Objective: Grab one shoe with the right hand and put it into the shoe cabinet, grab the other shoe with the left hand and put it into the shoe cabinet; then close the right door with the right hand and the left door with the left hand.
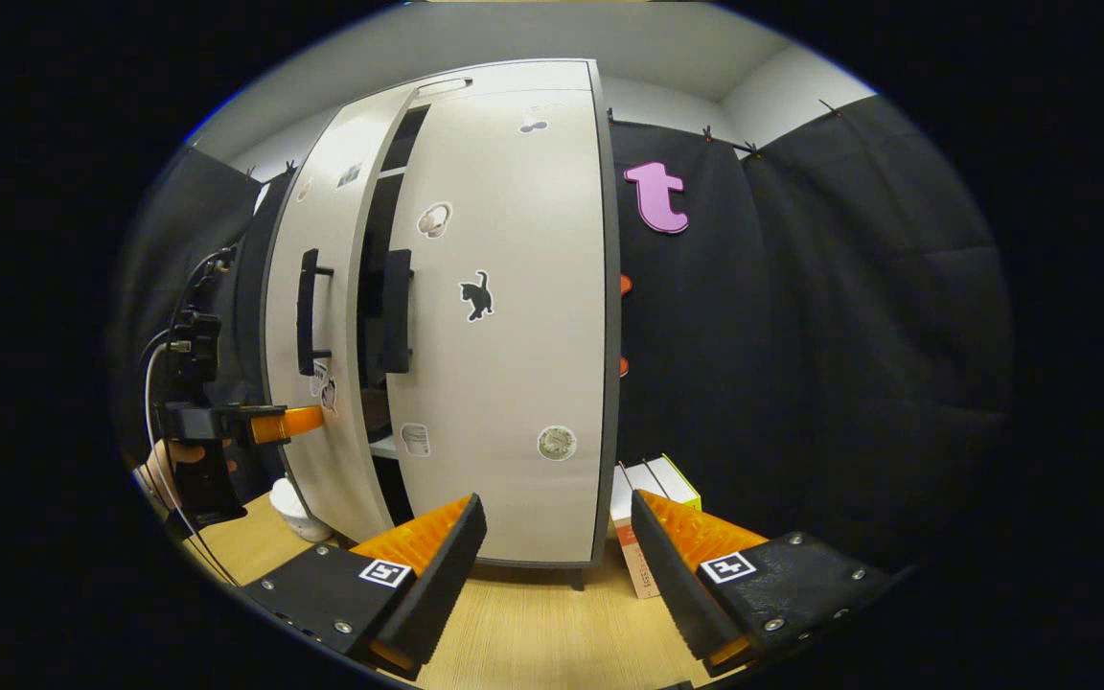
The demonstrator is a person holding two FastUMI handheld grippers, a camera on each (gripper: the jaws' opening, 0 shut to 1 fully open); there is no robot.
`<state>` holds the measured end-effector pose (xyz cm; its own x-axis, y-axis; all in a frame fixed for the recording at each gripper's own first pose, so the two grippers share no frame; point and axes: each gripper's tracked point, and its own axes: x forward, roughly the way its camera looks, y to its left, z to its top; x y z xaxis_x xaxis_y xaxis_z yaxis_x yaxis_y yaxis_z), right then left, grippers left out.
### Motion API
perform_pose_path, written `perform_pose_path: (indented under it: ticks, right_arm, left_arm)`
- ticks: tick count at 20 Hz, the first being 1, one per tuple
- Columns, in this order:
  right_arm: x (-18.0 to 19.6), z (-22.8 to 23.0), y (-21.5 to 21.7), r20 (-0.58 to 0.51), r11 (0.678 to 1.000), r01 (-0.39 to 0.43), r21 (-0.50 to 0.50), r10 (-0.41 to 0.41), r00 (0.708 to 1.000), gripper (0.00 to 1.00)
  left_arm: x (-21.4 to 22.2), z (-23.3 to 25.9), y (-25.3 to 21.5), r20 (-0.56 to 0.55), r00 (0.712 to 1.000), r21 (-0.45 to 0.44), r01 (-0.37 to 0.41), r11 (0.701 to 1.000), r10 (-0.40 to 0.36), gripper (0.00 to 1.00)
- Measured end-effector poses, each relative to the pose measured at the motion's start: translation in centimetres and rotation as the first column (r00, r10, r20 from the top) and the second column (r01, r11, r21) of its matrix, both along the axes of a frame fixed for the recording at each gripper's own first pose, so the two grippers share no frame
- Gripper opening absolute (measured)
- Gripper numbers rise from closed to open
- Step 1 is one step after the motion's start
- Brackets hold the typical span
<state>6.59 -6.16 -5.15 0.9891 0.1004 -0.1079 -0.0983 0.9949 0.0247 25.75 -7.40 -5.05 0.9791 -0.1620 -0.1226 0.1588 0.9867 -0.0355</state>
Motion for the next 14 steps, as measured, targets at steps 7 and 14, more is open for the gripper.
perform_pose_path:
  ticks: [7,14]
  right_arm:
    - [1.7,2.1,-1.6,-0.008,0.999,0.032,0.023,-0.032,0.999,0.94]
    - [2.6,8.1,-3.6,0.057,0.996,0.083,-0.042,-0.081,0.995,0.94]
  left_arm:
    - [2.4,-0.2,-1.2,-0.031,0.999,0.015,-0.025,1.000,0.025,0.96]
    - [-0.6,8.3,4.6,-0.048,0.998,-0.001,-0.052,0.999,0.052,0.97]
